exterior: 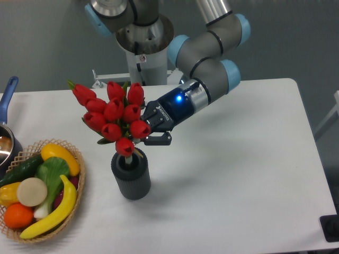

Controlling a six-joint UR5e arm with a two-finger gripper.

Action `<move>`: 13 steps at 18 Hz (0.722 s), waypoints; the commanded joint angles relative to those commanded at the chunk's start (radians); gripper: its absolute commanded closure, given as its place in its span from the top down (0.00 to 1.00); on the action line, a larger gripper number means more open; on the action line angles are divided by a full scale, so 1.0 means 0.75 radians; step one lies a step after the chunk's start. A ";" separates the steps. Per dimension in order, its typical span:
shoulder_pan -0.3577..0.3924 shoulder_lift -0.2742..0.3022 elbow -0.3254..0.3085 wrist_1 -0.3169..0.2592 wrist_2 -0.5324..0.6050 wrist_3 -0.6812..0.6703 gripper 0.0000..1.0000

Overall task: Insert the flowers into the vase
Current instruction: 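Lower the tulip stems down into the grey vase opening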

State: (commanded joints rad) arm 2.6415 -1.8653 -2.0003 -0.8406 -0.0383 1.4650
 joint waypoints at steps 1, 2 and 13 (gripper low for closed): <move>0.000 -0.004 0.000 0.000 0.002 0.000 0.23; 0.000 -0.008 0.002 0.000 0.004 0.002 0.23; -0.004 -0.119 0.010 0.004 0.045 0.078 0.23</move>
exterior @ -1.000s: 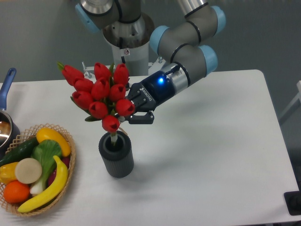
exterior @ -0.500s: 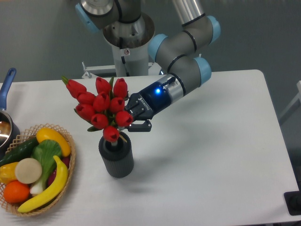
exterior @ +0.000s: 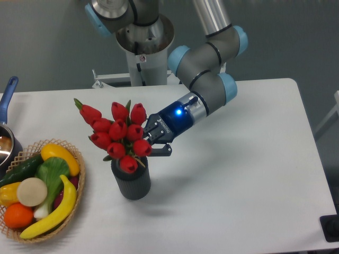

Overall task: Insert the flowers into the vase
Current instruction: 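Lower the tulip stems down into the grey vase opening, then open the gripper to release the tulips in the vase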

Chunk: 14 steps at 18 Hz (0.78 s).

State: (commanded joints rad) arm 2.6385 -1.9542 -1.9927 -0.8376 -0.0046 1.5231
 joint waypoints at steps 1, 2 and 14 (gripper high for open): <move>0.000 -0.014 0.002 0.002 0.000 0.010 0.23; 0.000 -0.027 0.004 0.004 0.000 0.029 0.23; -0.006 -0.039 -0.004 0.004 0.086 0.045 0.32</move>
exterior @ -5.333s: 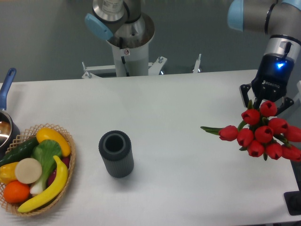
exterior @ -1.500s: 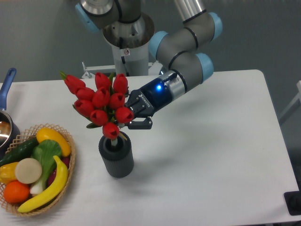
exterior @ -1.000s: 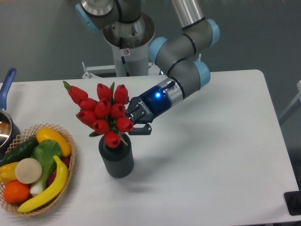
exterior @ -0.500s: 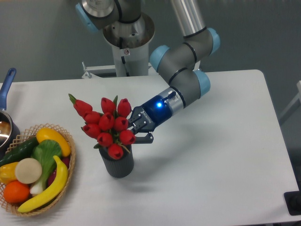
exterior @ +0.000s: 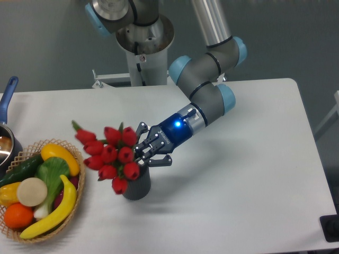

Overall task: Insert the flowers into the vase
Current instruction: 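Open the gripper to release the tulips in the vase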

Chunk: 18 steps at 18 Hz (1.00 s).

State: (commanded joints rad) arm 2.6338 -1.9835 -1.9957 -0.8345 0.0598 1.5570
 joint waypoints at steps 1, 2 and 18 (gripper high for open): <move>0.002 0.004 0.000 0.000 0.000 -0.002 0.33; 0.002 0.004 0.000 0.000 0.000 0.000 0.34; 0.049 0.104 -0.018 0.000 0.081 0.018 1.00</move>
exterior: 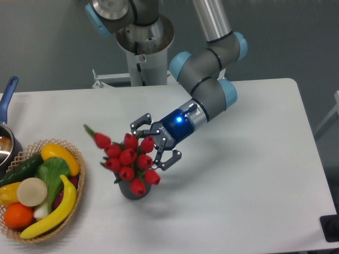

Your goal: Insert the flowers into the vase

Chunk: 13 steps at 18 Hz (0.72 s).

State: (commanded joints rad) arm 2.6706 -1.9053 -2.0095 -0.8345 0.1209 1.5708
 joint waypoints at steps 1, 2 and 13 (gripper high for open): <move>0.014 0.016 -0.004 0.000 0.043 0.004 1.00; 0.033 0.035 -0.010 0.000 0.076 0.006 1.00; 0.129 0.209 -0.039 -0.002 0.343 0.002 1.00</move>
State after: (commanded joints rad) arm 2.7671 -1.7489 -2.0387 -0.8360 0.3785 1.5723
